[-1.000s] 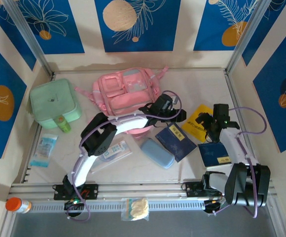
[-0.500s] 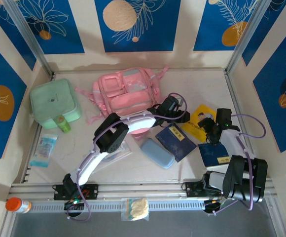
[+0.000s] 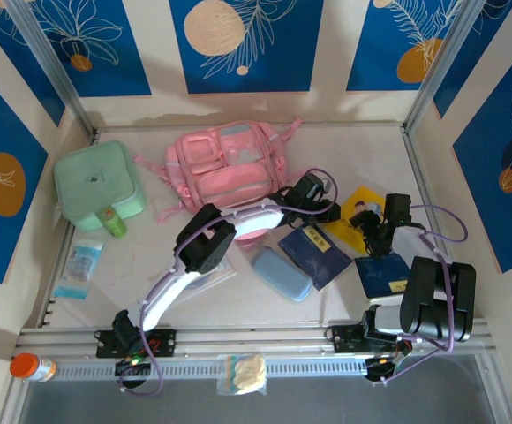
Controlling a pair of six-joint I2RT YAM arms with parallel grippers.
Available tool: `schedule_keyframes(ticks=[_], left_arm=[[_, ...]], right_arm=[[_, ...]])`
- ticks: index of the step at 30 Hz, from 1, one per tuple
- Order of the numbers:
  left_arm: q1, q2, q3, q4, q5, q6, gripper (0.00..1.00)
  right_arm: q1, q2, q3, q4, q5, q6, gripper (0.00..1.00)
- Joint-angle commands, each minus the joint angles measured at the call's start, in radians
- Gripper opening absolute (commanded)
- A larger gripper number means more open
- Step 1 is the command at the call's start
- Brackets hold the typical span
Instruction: Pack the student bag
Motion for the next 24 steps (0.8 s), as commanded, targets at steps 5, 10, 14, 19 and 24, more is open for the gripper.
schedule_keyframes(ticks=[5,10,14,19,24], left_arm=[[-0.004,0.030,0.012,-0.104,-0.011,0.037,0.33],[0.003,0.021,-0.010,-0.104,-0.018,0.046,0.32],[0.003,0.014,-0.013,-0.125,-0.032,0.060,0.32],[0.005,0.013,-0.017,-0.126,-0.029,0.065,0.32],[0.004,0.016,-0.015,-0.130,-0.035,0.064,0.32]], right_arm=[[0.003,-0.071,-0.026,0.094,-0.150,-0.049,0.88],[-0.030,-0.119,-0.042,0.061,-0.148,-0.047,0.88],[-0.070,-0.083,-0.046,0.015,-0.126,-0.048,0.87],[-0.075,-0.053,-0.041,-0.031,-0.062,-0.057,0.87],[-0.069,-0.012,-0.042,0.028,-0.110,-0.086,0.83]])
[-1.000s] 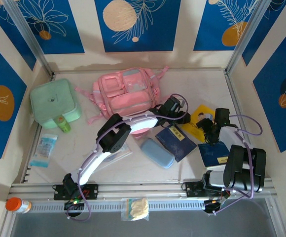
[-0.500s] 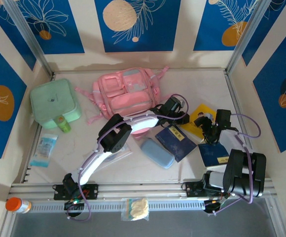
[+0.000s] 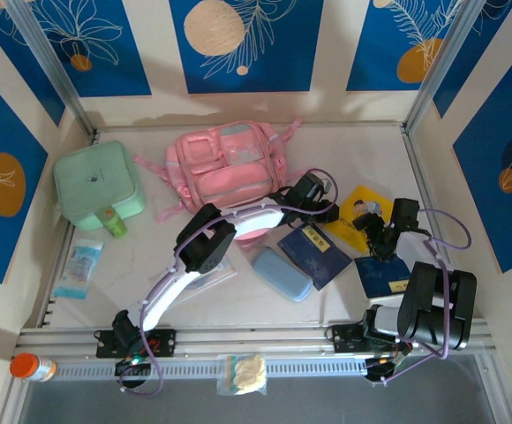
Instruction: Pack the student bag
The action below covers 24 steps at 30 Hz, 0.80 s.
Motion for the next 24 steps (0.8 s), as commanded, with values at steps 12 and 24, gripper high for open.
schedule_keyframes(ticks=[12,24], left_arm=[[0.005,0.018,-0.012,-0.125,-0.040,0.034,0.32],[0.005,0.020,0.004,-0.121,-0.031,0.031,0.33]], right_arm=[[0.017,-0.161,-0.027,0.060,-0.102,-0.056,0.61],[-0.005,-0.115,-0.029,0.079,-0.176,-0.042,0.38]])
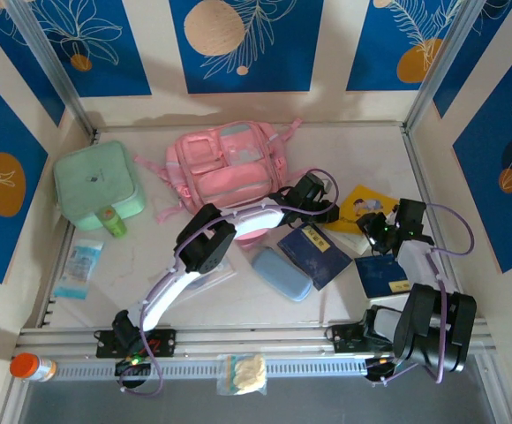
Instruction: Pack the student bag
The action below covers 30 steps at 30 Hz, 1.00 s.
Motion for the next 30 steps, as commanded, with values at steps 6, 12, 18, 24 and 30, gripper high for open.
schedule_keyframes(ticks=[6,12,18,24,30], left_arm=[[0.005,0.014,0.002,-0.119,-0.018,0.024,0.33],[0.004,0.014,0.005,-0.122,-0.022,0.028,0.33],[0.006,0.013,0.010,-0.131,-0.027,0.031,0.34],[0.014,0.003,0.051,-0.152,-0.023,0.041,0.39],[0.040,-0.056,0.071,-0.153,0.002,0.038,0.48]], right_arm=[[-0.006,0.010,0.007,-0.018,-0.066,0.035,0.29],[-0.008,0.011,0.016,-0.051,-0.065,0.033,0.20],[-0.006,0.002,0.016,-0.052,-0.090,0.031,0.10],[-0.005,-0.041,0.017,-0.026,-0.136,0.039,0.00],[-0.005,-0.103,0.042,-0.035,-0.146,0.061,0.00]])
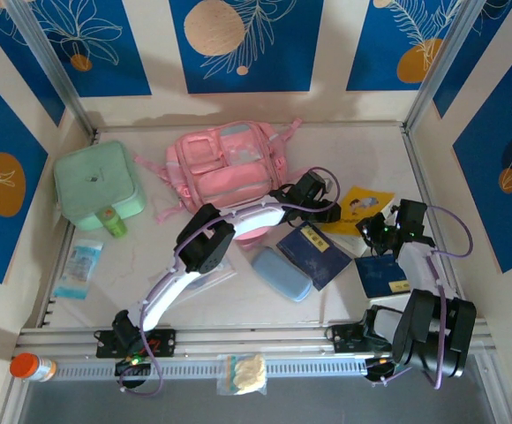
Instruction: Pack the student bag
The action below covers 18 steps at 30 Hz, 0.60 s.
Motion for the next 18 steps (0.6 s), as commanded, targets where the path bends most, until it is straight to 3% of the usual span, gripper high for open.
schedule_keyframes(ticks=[1,12,18], left_arm=[[0.038,-0.070,0.023,-0.066,0.005,0.012,0.51],[0.167,-0.391,-0.192,-0.032,0.033,0.053,0.66],[0.243,-0.572,-0.345,-0.007,0.063,0.065,0.71]], right_arm=[[0.004,-0.063,0.043,0.009,-0.057,0.026,0.00],[0.148,-0.194,0.150,0.021,0.079,0.092,0.00],[0.280,-0.212,0.259,0.009,0.157,0.073,0.00]])
